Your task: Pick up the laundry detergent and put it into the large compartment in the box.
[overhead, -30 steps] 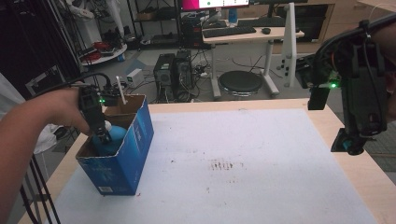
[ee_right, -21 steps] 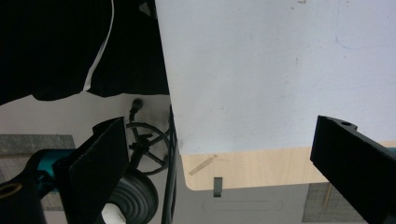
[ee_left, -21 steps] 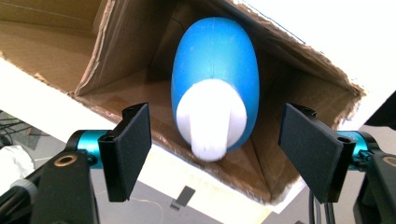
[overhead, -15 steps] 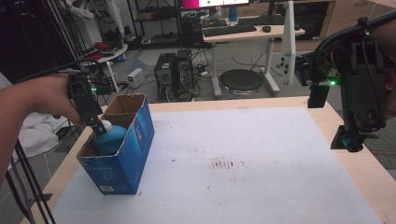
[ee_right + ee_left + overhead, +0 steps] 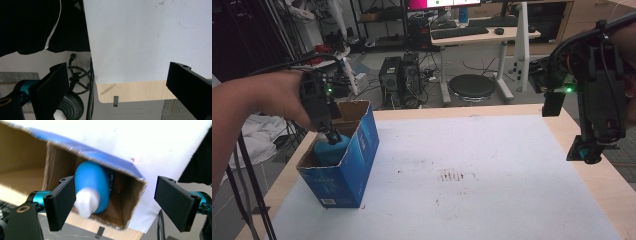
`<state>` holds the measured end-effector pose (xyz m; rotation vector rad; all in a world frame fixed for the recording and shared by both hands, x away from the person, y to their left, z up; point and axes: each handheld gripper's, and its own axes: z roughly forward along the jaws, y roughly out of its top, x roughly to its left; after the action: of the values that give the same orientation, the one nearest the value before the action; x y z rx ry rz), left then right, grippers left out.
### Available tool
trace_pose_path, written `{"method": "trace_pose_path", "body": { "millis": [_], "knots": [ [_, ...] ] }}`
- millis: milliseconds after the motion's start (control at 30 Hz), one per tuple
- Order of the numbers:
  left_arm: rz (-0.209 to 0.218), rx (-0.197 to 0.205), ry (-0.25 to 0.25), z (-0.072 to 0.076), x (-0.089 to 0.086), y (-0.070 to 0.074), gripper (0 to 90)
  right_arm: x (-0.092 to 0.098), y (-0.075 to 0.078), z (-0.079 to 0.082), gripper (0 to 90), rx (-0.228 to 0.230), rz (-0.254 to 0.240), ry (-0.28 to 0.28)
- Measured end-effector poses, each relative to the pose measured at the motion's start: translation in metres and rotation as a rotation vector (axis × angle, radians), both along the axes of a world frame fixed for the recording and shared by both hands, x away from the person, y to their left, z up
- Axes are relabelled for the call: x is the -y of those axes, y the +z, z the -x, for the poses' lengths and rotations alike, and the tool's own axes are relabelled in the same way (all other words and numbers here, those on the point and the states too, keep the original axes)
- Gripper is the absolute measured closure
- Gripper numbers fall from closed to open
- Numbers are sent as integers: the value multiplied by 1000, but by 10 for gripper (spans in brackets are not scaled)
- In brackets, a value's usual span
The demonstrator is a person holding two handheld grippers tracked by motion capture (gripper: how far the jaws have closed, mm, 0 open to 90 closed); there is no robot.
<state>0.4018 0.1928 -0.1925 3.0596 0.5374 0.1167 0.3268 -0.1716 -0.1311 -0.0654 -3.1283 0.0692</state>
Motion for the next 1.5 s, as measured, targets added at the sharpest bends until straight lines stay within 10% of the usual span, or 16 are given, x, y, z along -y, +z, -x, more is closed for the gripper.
{"method": "trace_pose_path", "body": {
  "millis": [267, 867, 1500],
  "knots": [
    [-32, -10, -126, 7, 39, -6, 121, -2, -3, -3, 38, -5, -2, 5],
    [-59, -20, -243, 2, 82, -34, 17, -4, -10, -10, 37, -25, 0, 2],
    [-94, -25, -264, -3, 87, -46, 17, -9, -7, -10, 37, -28, 13, -6]
  ]
}}
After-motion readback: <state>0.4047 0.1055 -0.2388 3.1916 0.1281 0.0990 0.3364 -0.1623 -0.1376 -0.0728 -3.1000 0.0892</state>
